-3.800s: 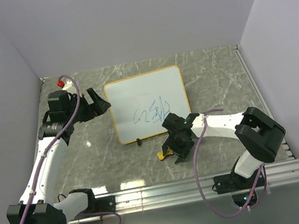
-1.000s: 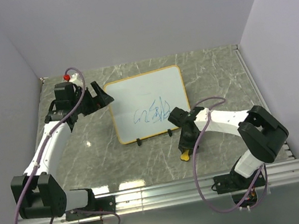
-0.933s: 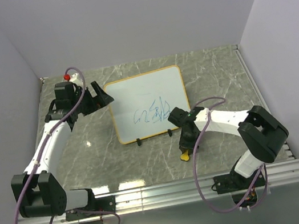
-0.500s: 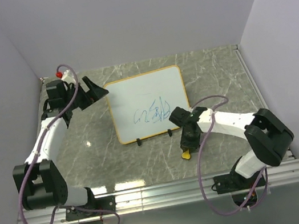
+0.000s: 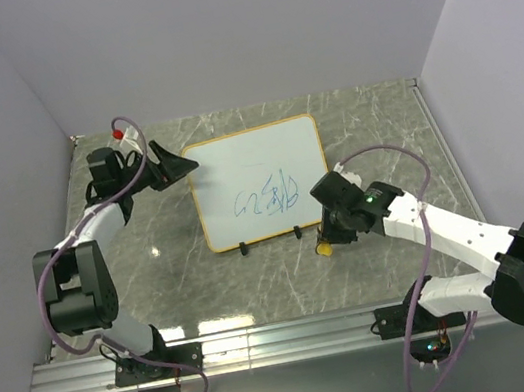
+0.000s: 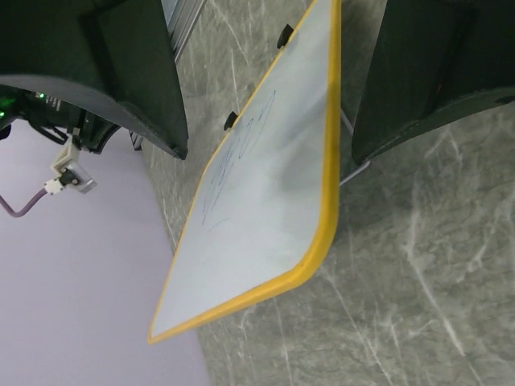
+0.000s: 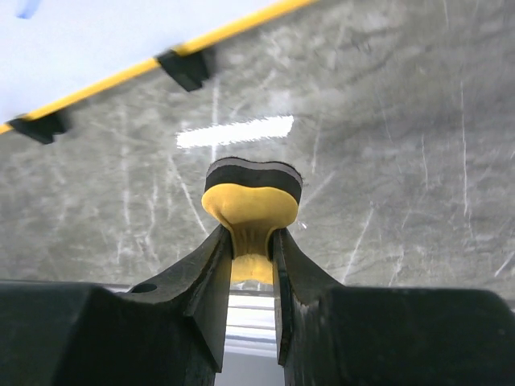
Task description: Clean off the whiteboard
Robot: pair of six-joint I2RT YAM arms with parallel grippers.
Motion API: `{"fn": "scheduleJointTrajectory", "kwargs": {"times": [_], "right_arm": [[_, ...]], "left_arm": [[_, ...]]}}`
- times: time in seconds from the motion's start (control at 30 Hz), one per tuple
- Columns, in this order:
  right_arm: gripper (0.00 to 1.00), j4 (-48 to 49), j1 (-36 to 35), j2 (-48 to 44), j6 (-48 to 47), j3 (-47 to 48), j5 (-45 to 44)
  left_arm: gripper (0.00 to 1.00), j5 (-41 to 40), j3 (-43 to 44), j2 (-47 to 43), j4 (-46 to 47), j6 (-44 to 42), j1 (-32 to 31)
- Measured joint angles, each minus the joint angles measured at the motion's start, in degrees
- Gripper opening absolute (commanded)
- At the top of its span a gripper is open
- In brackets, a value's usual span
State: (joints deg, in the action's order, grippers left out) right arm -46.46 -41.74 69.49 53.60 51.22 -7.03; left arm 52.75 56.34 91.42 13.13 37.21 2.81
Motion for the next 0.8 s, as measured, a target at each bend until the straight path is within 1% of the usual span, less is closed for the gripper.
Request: {"fn": "scheduleJointTrajectory", "kwargs": {"times": [0.17,0.23,0.37,0.4,0.47,0.5,0.57,0.6,0.67,0.7,0.8], "right_arm": [[0.00,0.57,0.37,-1.55,-3.23,0.33,-0.13],[0.00,1.38,0.70,-1.57,-4.87,0.33,0.28],[0.00,3.67,2.14,-0.79,-8.61,1.86,3.39],[0.00,4.59,2.71,0.24,-9.81,3.17,4.46],[0.00,6.56,3.41,3.63,-11.78,7.39,6.43],[0.00,7.37,3.67,6.08,-12.81,10.16,7.28],[0.00,8.13,3.76,11.69,-14.62,16.83,8.92],[0.00,8.96,3.76,14.86,-15.52,20.39,9.68],[0.00,9.99,3.78,20.98,-16.96,27.56,11.17],[0.00,10.21,3.76,23.02,-17.40,29.99,11.65],[0.00,10.88,3.56,29.53,-18.64,37.09,13.18]], "left_arm": [[0.84,0.37,-1.79,0.63,4.04,0.42,-1.49],[0.80,0.33,-2.36,1.53,5.66,0.76,-1.99],[0.68,0.09,-2.71,4.24,7.63,1.55,-2.47],[0.62,0.04,-2.73,4.87,8.09,1.77,-2.47],[0.55,0.07,-2.73,5.84,9.35,2.43,-2.47],[0.49,0.07,-2.75,6.34,9.88,2.75,-2.60],[0.43,0.13,-2.73,7.02,10.60,2.97,-2.95],[0.36,0.17,-2.75,7.28,10.75,2.93,-3.32],[0.29,0.31,-2.73,7.78,11.19,2.69,-4.00],[0.23,0.39,-2.73,7.87,11.47,2.67,-4.11],[0.19,2.01,-2.60,7.87,12.31,2.80,-4.63]]}}
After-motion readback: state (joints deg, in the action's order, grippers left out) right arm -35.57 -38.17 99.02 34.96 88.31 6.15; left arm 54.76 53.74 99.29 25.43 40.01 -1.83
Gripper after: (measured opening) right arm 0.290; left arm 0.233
